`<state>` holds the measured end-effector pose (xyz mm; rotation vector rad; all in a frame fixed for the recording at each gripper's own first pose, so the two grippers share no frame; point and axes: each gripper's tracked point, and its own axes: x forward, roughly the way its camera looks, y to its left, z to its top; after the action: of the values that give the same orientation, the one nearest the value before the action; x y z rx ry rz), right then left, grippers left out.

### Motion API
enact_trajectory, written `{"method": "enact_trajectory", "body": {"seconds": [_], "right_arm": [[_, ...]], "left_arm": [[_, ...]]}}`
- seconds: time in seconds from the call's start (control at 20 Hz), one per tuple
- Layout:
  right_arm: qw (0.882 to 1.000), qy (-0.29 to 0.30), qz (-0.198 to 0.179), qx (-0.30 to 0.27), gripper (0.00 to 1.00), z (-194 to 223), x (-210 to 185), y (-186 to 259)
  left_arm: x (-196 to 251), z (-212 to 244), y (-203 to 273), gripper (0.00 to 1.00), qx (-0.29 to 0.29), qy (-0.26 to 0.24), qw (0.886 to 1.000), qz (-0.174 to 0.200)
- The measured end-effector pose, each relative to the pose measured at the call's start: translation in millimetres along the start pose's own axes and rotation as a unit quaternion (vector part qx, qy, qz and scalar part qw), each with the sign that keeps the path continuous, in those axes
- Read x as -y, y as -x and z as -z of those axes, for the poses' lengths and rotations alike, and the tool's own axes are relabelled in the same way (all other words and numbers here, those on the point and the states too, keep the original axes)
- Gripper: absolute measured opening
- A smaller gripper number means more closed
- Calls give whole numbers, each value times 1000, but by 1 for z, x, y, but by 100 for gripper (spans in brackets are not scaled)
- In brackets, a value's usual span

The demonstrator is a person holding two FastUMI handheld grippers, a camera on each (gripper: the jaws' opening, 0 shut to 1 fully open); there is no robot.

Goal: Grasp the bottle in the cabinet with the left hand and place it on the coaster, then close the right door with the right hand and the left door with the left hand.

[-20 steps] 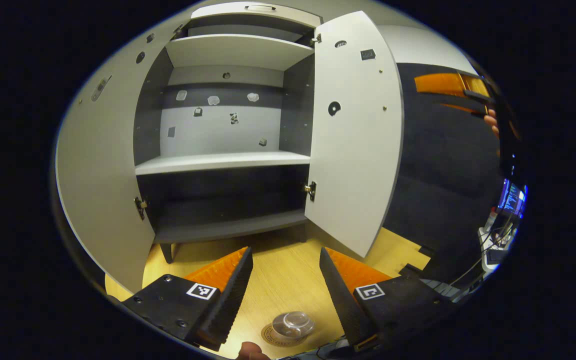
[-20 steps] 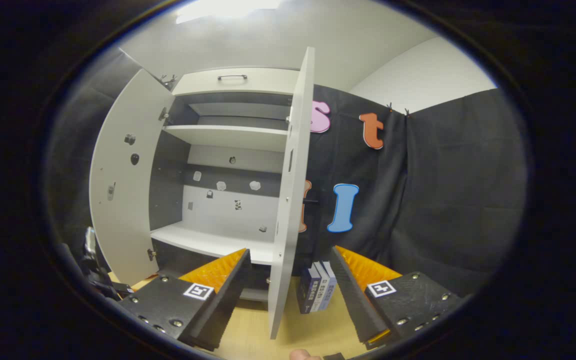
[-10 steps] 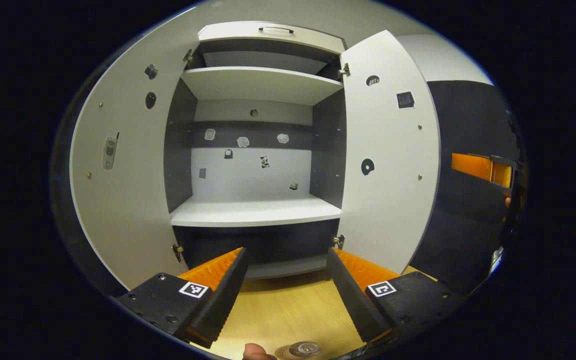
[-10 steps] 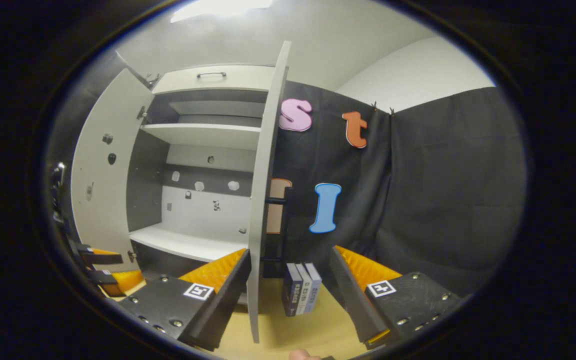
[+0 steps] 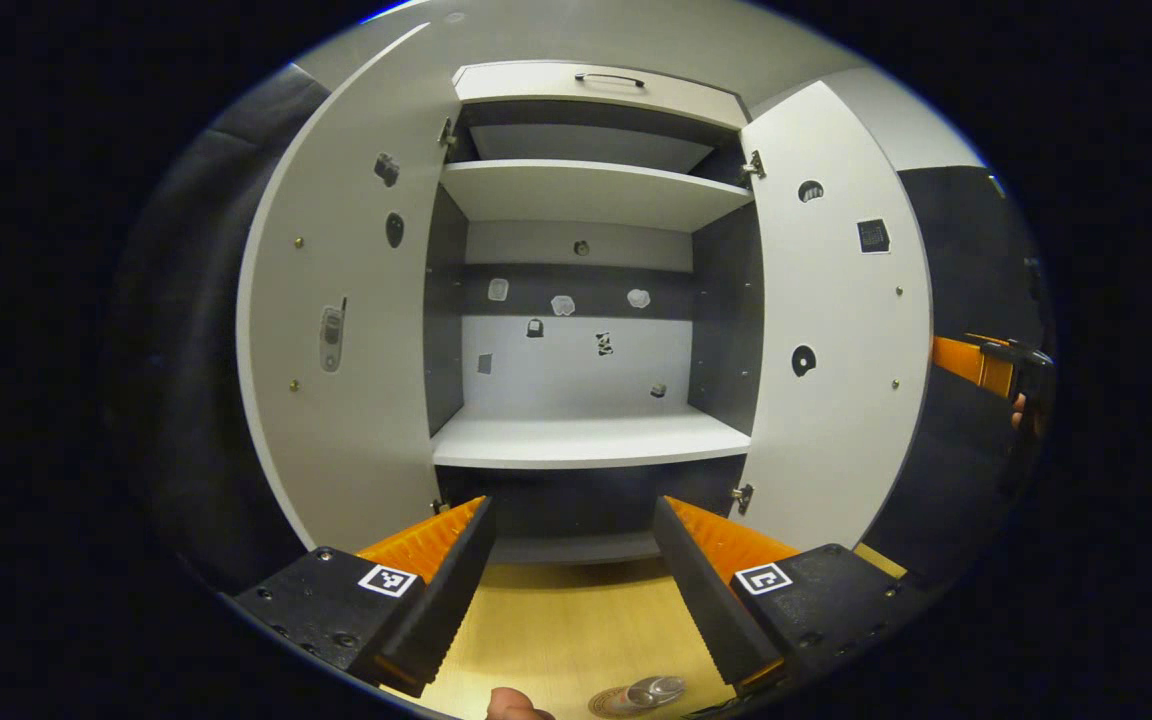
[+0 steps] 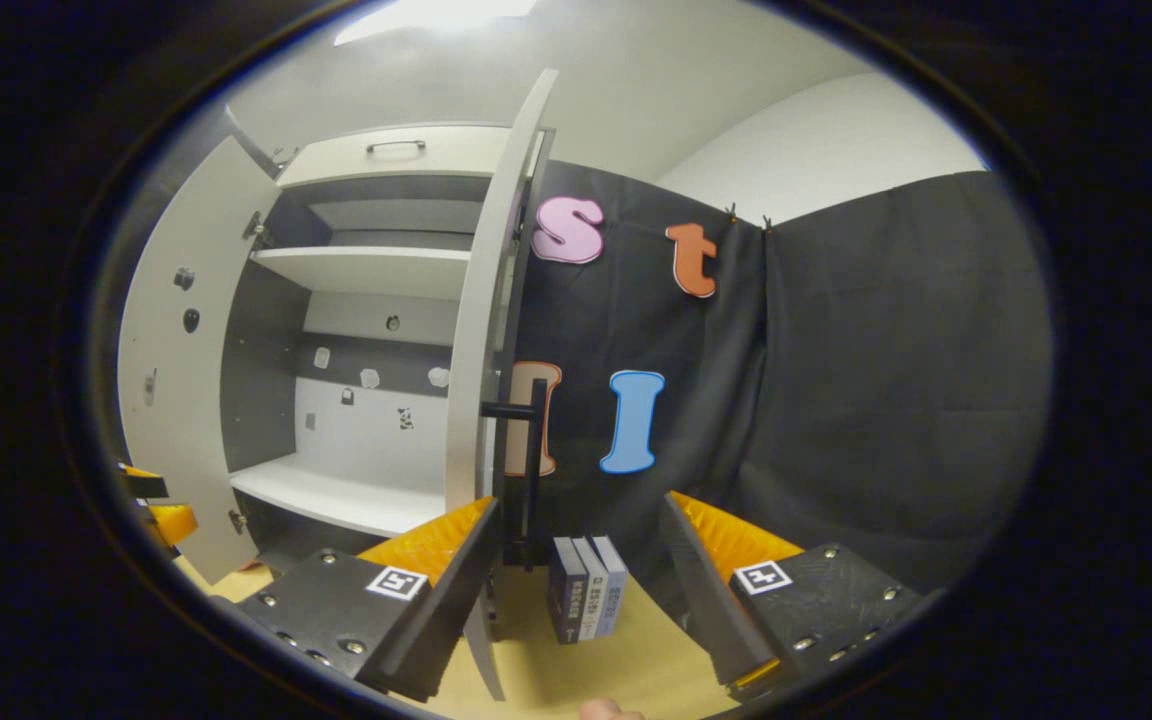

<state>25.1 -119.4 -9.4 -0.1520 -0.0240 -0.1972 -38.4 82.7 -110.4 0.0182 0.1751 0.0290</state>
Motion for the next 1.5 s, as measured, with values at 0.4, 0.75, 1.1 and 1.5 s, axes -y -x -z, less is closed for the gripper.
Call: {"method": "enact_trajectory", "body": {"seconds": [0.4, 0.75, 1.1, 1.5], "right_arm": [[1000, -15, -14, -9, 96, 3, -4, -10], [997, -19, -75, -10, 96, 2, -53, -8], [991, 9, -131, 1, 99, -6, -119, -12], [978, 5, -207, 2, 96, -8, -199, -14]], "left_arm": [[-41, 20, 20, 100, -19, 13, 999, -47], [-55, 31, 34, 97, -28, 30, 997, -59], [-73, 26, 30, 97, -20, 24, 997, -76], [-117, 36, 47, 97, -27, 30, 991, -127]]}}
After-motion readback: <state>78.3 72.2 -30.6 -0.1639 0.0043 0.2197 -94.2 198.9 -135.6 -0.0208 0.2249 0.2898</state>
